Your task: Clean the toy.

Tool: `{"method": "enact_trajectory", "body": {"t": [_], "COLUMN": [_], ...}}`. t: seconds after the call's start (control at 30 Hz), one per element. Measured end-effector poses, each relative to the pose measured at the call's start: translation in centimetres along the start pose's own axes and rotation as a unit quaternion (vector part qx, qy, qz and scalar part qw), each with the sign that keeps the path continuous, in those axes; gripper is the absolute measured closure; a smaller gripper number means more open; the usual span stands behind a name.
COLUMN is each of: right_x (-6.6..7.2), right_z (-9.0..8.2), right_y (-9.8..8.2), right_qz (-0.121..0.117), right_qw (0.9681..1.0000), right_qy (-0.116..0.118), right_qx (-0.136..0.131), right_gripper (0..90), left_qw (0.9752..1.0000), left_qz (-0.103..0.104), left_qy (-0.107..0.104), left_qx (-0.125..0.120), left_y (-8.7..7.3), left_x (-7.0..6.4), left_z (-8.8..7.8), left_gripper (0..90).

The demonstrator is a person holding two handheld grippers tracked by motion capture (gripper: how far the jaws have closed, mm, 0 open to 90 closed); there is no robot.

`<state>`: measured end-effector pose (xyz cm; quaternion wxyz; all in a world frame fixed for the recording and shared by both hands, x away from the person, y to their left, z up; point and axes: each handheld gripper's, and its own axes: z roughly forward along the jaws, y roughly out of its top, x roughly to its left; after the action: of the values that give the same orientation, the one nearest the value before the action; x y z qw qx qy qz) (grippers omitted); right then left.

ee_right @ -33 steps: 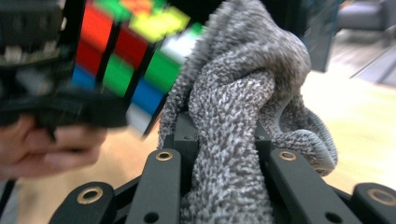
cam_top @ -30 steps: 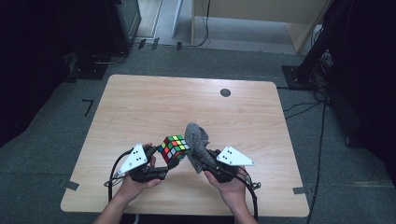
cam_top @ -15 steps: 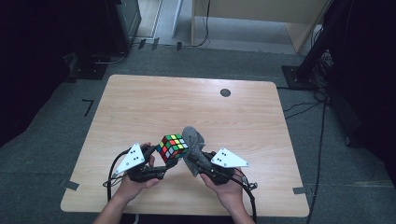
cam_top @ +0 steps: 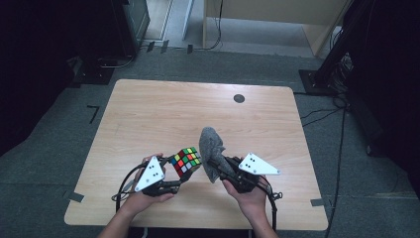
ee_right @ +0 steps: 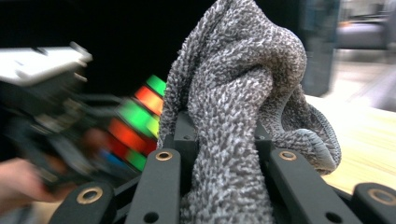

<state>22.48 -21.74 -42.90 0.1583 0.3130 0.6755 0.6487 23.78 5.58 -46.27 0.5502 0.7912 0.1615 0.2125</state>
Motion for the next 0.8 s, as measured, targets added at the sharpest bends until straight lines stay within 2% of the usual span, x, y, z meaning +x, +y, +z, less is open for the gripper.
{"method": "enact_trajectory", "body": {"t": [0.03, 0.1, 0.17, 0.23, 0.33, 0.4, 0.5, 0.57, 0.63, 0.7, 0.77, 0.8], "right_x": [0.4, 1.2, 1.4, 0.7, -0.6, -0.7, 0.2, 0.6, 0.1, -0.6, -1.0, -1.0], "right_z": [0.2, 0.5, 0.7, 0.8, 0.8, 0.7, 0.7, 0.9, 0.9, 1.0, 0.9, 0.8], "right_y": [0.3, 0.4, 0.3, -0.1, -1.0, -0.9, -0.3, -0.1, -0.5, -1.0, -1.3, -1.2], "right_qz": [-0.002, -0.007, -0.008, 0.018, 0.041, 0.041, 0.028, 0.017, 0.037, 0.053, 0.058, 0.056], "right_qw": [0.9997, 0.999, 0.9991, 0.9993, 0.9984, 0.9983, 0.9989, 0.9993, 0.9989, 0.9979, 0.997, 0.9973], "right_qy": [0.024, 0.044, 0.036, 0.025, 0.001, 0.0, 0.025, 0.019, 0.011, -0.002, -0.014, -0.012], "right_qx": [0.004, 0.01, 0.02, 0.022, 0.039, 0.042, 0.027, 0.028, 0.027, 0.038, 0.048, 0.046], "right_gripper": [73.5, 73.4, 73.3, 73.2, 73.1, 72.9, 72.4, 72.3, 72.3, 72.3, 72.4, 72.4], "left_qw": [1.0, 0.9996, 0.9993, 0.999, 0.999, 0.999, 0.9988, 0.9989, 0.9991, 0.999, 0.999, 0.9989], "left_qz": [0.008, 0.026, 0.036, 0.042, 0.042, 0.043, 0.045, 0.043, 0.041, 0.042, 0.044, 0.045], "left_qy": [0.001, 0.003, 0.006, 0.009, 0.01, 0.012, 0.015, 0.016, 0.013, 0.013, 0.011, 0.013], "left_qx": [0.004, 0.012, 0.012, 0.005, 0.003, 0.006, 0.008, 0.005, 0.001, 0.002, 0.003, 0.004], "left_y": [0.0, 0.0, 0.1, 0.3, 0.3, 0.2, 0.2, 0.3, 0.3, 0.3, 0.3, 0.3], "left_x": [-0.3, -0.7, -1.0, -1.0, -0.9, -0.9, -0.9, -0.9, -0.9, -0.9, -1.0, -1.0], "left_z": [0.2, 0.4, 0.3, 0.0, -0.1, 0.1, 0.1, 0.0, -0.2, -0.1, 0.0, 0.1], "left_gripper": [34.2, 34.2, 34.2, 34.2, 34.2, 34.2, 34.2, 34.2, 34.2, 34.2, 34.2, 34.2]}}
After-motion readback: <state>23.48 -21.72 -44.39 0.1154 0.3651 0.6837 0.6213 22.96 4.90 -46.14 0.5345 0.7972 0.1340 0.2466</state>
